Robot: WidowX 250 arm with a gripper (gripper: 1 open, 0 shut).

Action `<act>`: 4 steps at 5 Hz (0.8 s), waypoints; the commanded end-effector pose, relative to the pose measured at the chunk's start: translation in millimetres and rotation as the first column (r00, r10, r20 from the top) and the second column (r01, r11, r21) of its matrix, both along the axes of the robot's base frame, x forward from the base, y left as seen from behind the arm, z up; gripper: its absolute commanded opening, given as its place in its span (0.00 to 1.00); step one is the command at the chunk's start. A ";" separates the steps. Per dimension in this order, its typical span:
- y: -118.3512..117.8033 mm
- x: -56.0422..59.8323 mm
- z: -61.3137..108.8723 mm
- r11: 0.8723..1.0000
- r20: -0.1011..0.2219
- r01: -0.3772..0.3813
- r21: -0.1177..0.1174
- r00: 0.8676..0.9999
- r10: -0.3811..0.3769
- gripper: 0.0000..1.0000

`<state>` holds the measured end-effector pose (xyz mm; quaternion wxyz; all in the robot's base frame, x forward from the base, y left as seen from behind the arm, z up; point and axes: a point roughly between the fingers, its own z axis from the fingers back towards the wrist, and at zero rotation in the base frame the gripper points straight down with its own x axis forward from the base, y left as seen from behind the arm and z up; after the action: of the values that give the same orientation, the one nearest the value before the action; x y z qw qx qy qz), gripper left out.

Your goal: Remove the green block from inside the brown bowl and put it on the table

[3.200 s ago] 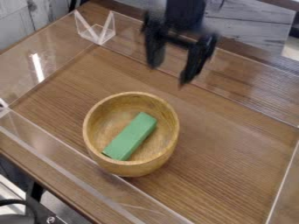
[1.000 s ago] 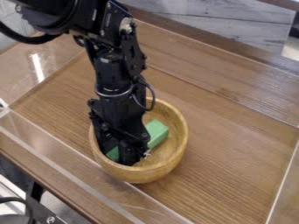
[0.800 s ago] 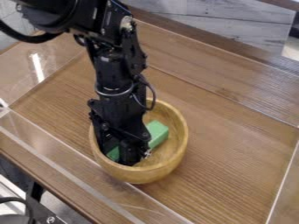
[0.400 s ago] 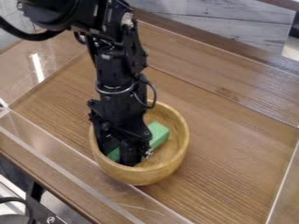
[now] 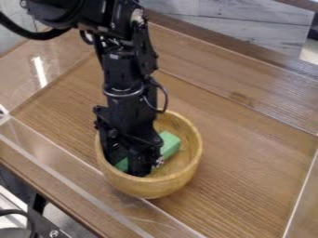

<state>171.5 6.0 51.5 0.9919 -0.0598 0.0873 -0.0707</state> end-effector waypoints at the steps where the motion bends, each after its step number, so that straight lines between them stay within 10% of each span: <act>1: -0.8 10.8 8.9 1.000 0.025 0.002 -0.006 1.000 -0.002 0.00; 4: -5.9 12.9 22.3 0.999 0.009 -0.013 -0.033 1.000 0.013 0.00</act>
<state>173.9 0.4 61.9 0.9887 -0.0808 0.1110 -0.0602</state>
